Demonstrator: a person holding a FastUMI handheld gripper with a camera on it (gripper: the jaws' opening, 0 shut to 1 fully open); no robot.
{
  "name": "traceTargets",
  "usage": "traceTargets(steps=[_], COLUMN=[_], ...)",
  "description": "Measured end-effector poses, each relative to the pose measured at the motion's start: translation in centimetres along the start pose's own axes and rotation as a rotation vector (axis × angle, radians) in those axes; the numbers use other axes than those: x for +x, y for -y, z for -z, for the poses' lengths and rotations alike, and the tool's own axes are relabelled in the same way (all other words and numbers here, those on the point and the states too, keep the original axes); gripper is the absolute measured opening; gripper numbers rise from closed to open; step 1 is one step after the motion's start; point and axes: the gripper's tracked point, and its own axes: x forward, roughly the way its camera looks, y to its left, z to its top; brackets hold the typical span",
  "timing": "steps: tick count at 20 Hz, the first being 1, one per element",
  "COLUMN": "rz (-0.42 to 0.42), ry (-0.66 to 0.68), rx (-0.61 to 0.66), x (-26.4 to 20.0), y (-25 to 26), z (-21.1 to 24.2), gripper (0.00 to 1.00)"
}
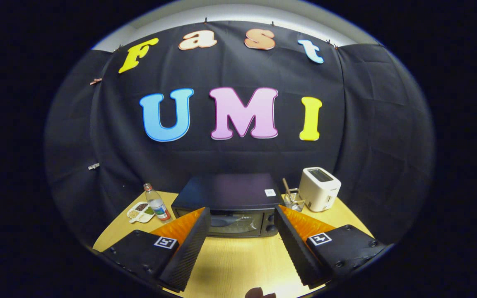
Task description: Open the toaster oven, put the food inside, and close the toaster oven door.
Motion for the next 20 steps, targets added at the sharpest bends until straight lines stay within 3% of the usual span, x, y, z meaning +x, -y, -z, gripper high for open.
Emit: traceTargets(steps=[9, 20], rz=[0.024, -0.026], ry=[0.185, 0.212], rx=[-0.018, -0.012], x=[-7.6, -10.7], y=[5.3, 8.6], z=[-7.4, -8.4], gripper=[0.99, 0.98])
